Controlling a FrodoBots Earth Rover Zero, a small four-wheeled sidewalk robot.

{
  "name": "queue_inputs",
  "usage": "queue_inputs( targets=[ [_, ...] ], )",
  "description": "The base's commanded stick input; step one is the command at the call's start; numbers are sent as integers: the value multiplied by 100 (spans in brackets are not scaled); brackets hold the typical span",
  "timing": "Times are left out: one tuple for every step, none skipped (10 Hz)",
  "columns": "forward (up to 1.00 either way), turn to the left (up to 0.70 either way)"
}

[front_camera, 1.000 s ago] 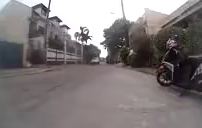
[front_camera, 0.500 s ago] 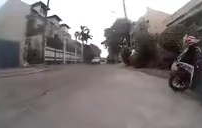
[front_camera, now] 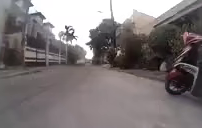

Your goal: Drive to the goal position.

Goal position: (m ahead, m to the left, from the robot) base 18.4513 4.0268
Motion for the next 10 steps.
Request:
queue_inputs(
  targets=[
    [100,0],
    [100,0],
    [100,0],
    [100,0],
    [100,0],
    [100,0],
    [100,0],
    [100,0],
    [100,0],
    [100,0]
  ],
)
